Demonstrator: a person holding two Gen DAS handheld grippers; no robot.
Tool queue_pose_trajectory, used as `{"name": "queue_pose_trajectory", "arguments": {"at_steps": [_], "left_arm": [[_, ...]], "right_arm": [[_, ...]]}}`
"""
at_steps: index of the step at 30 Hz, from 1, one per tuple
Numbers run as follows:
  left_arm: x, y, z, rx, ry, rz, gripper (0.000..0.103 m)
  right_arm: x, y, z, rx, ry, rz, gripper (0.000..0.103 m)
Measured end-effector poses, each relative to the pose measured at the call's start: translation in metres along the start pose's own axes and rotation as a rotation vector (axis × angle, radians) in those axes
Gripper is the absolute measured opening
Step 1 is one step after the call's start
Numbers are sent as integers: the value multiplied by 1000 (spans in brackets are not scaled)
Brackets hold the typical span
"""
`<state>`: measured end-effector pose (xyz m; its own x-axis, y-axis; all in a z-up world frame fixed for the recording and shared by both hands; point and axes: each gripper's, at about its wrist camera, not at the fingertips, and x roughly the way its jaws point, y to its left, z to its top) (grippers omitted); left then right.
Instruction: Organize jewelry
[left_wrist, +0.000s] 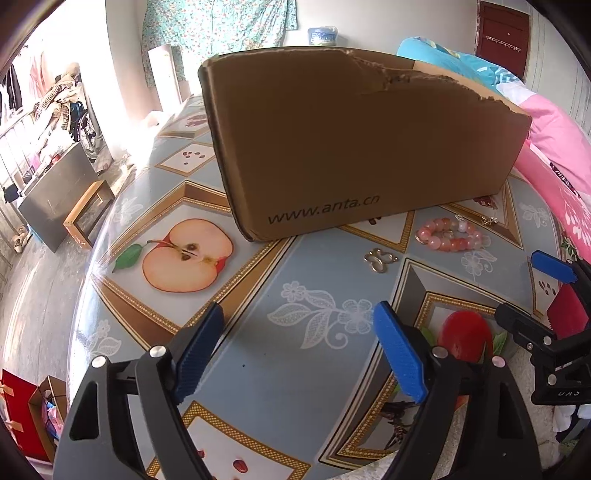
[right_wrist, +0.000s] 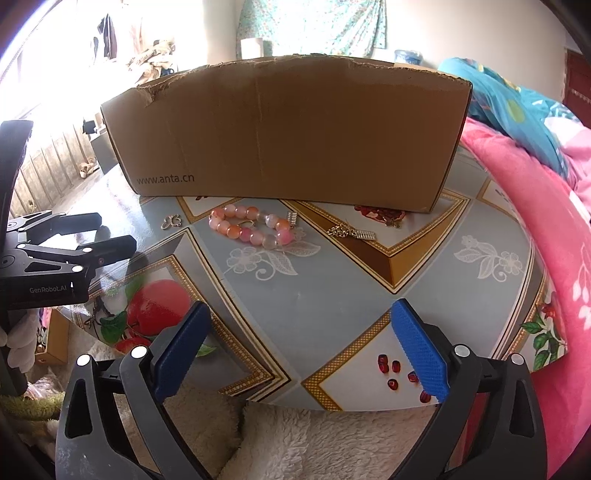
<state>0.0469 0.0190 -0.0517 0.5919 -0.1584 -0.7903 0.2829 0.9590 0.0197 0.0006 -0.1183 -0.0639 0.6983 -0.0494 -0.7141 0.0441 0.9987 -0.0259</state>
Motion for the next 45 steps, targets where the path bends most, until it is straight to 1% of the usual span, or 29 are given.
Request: {"name": "queue_pose_trajectory", "arguments": {"at_steps": [4, 9, 45], "left_arm": [[1, 2, 0, -6, 6, 6, 87], [3, 3, 0, -19, 21, 16, 97], [4, 2, 2, -45, 56, 30, 98]], "right_arm": [[-1, 0, -2, 0, -2, 2, 95], [1, 1, -3, 0, -3, 3, 95], [12, -4, 3, -7, 21, 7, 95]]}}
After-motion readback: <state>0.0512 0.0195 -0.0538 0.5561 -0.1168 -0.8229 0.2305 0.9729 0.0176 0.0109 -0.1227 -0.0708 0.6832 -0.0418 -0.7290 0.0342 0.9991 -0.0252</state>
